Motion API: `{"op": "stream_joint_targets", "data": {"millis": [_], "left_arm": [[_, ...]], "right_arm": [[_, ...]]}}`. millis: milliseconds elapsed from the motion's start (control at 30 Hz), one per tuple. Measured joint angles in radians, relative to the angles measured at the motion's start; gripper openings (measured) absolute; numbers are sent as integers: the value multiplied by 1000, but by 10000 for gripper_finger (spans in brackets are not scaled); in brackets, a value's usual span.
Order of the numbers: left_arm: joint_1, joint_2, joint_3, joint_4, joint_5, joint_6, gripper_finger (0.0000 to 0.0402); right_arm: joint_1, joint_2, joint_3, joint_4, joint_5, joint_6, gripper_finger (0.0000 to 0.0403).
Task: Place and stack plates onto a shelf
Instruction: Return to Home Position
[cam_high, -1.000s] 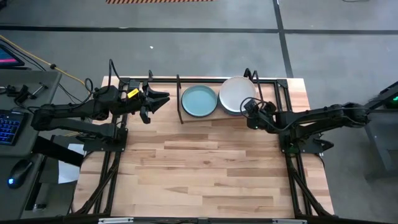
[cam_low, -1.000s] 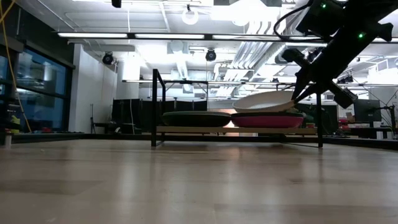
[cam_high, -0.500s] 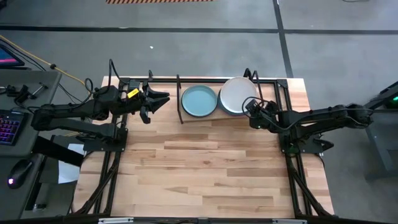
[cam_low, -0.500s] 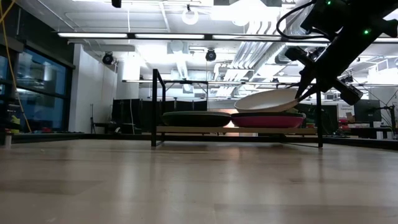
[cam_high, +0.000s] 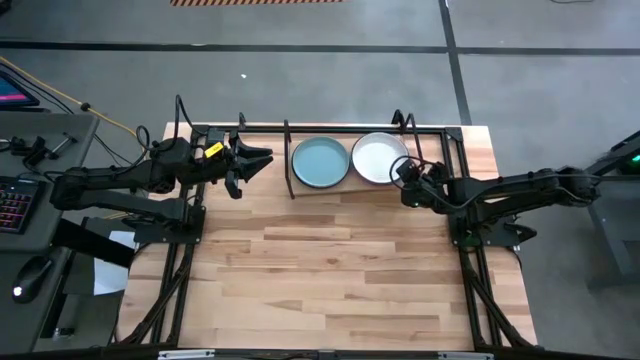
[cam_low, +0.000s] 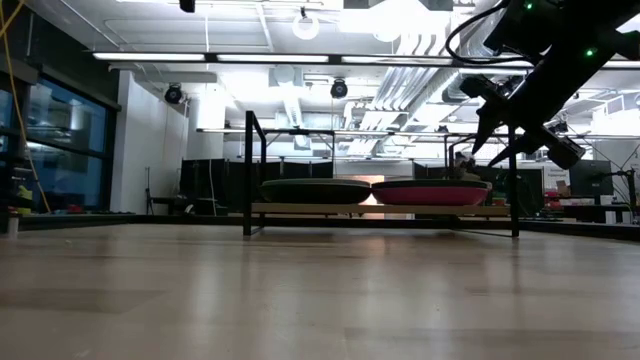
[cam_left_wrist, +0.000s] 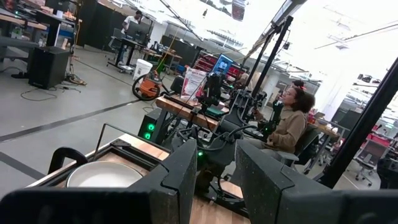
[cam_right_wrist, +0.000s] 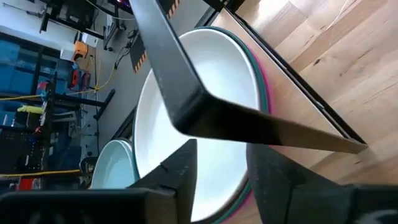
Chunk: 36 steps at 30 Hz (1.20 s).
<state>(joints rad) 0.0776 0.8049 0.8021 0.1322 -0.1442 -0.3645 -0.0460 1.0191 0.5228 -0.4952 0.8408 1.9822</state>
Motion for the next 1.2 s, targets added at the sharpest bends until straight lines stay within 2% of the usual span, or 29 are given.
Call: {"op": "stream_joint_targets", "data": {"millis": [200, 267, 400, 467, 633, 733, 833, 1000, 1200], "left_arm": [[0, 0, 0, 0, 2, 0, 99], [0, 0, 0, 0, 9, 0, 99], [0, 0, 0, 0, 11, 2, 99], [0, 0, 0, -1, 11, 11, 99], [0, -4, 0, 0, 12, 18, 99], [0, -3, 0, 0, 19, 18, 99], [0, -3, 0, 0, 36, 18, 99], [0, -3, 0, 0, 38, 19, 99], [0, -6, 0, -1, 38, 19, 99]], "right_arm": [[4, -35, 0, 9, -7, -68, 137], [17, -67, 0, 45, -13, -156, 138], [51, -138, 0, 193, -40, -443, 138], [63, -169, 0, 292, -92, -613, 138], [75, -207, 0, 587, -305, -987, 138], [75, -209, 0, 771, -430, -1167, 138], [75, -209, 0, 900, -504, -1309, 133], [75, -209, 0, 1009, -602, -1501, 100], [74, -208, 0, 1017, -634, -1617, 10]]}}
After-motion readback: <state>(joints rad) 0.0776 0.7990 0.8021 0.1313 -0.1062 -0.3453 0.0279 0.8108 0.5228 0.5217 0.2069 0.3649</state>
